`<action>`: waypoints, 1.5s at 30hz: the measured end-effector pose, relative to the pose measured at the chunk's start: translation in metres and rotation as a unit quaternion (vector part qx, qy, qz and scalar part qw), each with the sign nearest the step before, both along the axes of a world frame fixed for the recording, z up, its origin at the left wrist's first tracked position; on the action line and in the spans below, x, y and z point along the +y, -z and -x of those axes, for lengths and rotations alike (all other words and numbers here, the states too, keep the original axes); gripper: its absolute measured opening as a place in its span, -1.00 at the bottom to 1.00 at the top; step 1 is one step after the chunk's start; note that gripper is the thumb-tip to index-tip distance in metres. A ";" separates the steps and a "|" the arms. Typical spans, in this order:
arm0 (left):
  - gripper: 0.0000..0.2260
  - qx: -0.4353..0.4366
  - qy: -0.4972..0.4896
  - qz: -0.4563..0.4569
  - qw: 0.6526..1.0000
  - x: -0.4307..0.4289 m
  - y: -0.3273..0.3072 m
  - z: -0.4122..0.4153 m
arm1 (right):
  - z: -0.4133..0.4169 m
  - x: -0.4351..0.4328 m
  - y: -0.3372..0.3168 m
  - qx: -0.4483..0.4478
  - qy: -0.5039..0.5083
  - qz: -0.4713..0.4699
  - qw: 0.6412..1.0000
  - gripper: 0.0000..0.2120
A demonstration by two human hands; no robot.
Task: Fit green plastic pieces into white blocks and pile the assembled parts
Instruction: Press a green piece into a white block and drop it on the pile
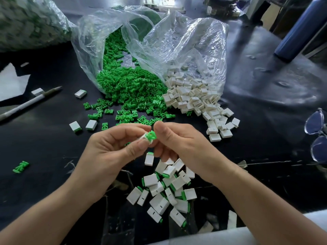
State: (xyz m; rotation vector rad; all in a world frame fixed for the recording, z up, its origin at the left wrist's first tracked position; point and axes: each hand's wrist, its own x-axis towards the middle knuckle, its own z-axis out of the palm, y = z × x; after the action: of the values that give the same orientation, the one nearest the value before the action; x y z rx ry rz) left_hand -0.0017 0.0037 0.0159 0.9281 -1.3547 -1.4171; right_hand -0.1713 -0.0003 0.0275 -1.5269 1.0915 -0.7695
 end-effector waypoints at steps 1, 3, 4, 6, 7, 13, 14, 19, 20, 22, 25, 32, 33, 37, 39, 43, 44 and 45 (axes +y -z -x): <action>-0.64 0.005 0.009 0.004 1.000 0.000 0.000 0.000 | -0.002 0.001 0.000 -0.042 -0.023 -0.041 0.998 -0.57; -0.64 0.009 0.023 0.003 1.000 0.000 0.001 0.000 | -0.007 0.002 0.000 -0.121 -0.069 -0.108 0.984 -0.61; -0.63 0.013 0.026 -0.001 1.000 0.001 0.001 0.001 | -0.010 0.003 0.000 -0.148 -0.086 -0.137 0.976 -0.59; -0.64 0.025 0.028 -0.008 0.999 0.002 0.001 0.001 | -0.012 0.004 -0.001 -0.177 -0.107 -0.191 0.959 -0.51; -0.64 0.030 0.025 -0.010 0.999 0.002 0.001 0.002 | -0.013 0.004 -0.002 -0.184 -0.114 -0.210 0.954 -0.48; -0.64 0.051 0.048 -0.006 0.998 0.002 0.000 0.003 | -0.013 0.006 -0.004 -0.181 -0.112 -0.222 0.952 -0.54; -0.68 0.053 0.051 0.003 0.997 0.003 0.000 0.003 | -0.014 0.007 -0.004 -0.174 -0.108 -0.217 0.954 -0.55; -0.82 0.046 0.035 0.021 0.998 0.004 -0.001 0.002 | -0.014 0.007 -0.002 -0.154 -0.090 -0.207 0.962 -0.58; -0.80 0.041 0.033 0.026 0.998 0.004 0.000 0.002 | -0.015 0.007 -0.002 -0.155 -0.086 -0.207 0.962 -0.61; -0.78 0.039 0.037 0.032 0.998 0.005 0.000 0.002 | -0.016 0.008 -0.003 -0.140 -0.075 -0.206 0.966 -0.61; -0.76 0.033 0.045 0.020 0.998 0.004 0.000 0.001 | -0.017 0.011 -0.003 -0.105 -0.070 -0.193 0.973 -0.61; -0.70 0.019 0.039 0.013 0.999 0.003 0.003 -0.002 | -0.016 0.013 -0.005 -0.117 -0.082 -0.192 0.971 -0.64; -0.70 0.020 0.039 0.014 0.999 0.003 0.003 -0.002 | -0.016 0.013 -0.005 -0.116 -0.083 -0.190 0.971 -0.64; -0.70 0.025 0.041 0.013 0.999 0.002 0.003 -0.001 | -0.016 0.013 -0.004 -0.102 -0.079 -0.182 0.975 -0.57; -0.69 0.024 0.038 0.012 0.999 0.003 0.003 -0.001 | -0.016 0.013 -0.003 -0.096 -0.070 -0.181 0.976 -0.56; -0.68 0.034 0.036 0.008 0.999 0.003 0.002 0.000 | -0.019 0.014 -0.002 -0.082 -0.058 -0.179 0.979 -0.62; -0.70 0.036 0.036 0.010 0.999 0.004 0.002 0.000 | -0.020 0.014 -0.001 -0.085 -0.053 -0.183 0.978 -0.62; -0.72 0.038 0.036 0.013 0.999 0.004 0.001 0.001 | -0.021 0.014 0.000 -0.095 -0.050 -0.189 0.976 -0.62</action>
State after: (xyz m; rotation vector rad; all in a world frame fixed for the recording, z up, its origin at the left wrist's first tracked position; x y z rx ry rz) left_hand -0.0024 0.0075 0.0145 0.8076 -1.3593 -1.4705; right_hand -0.1506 0.0138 0.0272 -1.1517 0.9480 -0.5848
